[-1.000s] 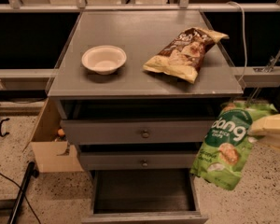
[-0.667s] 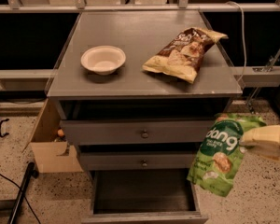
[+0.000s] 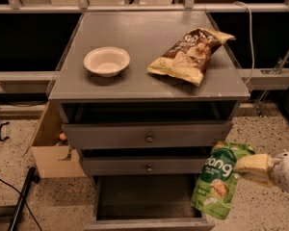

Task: Place green rice chip bag into bottom drawer

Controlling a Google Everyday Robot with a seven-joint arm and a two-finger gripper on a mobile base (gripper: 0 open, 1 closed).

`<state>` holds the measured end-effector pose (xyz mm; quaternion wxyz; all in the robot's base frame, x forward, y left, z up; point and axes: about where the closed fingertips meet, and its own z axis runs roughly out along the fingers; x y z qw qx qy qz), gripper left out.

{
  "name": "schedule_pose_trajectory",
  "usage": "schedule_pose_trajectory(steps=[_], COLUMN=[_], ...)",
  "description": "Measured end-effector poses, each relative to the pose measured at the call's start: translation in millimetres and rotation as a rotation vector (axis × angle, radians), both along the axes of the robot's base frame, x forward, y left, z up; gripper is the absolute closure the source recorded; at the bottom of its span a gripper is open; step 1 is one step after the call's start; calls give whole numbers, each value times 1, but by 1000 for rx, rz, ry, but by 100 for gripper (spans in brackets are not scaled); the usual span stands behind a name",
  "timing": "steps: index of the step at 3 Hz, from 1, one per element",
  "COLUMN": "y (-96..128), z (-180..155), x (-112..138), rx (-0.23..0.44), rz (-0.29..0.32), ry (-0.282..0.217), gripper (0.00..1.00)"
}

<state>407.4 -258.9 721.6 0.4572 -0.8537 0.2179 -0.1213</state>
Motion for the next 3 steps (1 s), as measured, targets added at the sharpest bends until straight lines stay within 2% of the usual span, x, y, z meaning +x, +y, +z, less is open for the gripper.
schedule_pose_trajectory(steps=[1, 2, 3], y=[1, 3, -1], z=[-8, -29, -87], x=[-1, -4, -8], rx=[-5, -22, 6], rz=[6, 23, 25], ry=[1, 1, -4], gripper=[100, 100, 100])
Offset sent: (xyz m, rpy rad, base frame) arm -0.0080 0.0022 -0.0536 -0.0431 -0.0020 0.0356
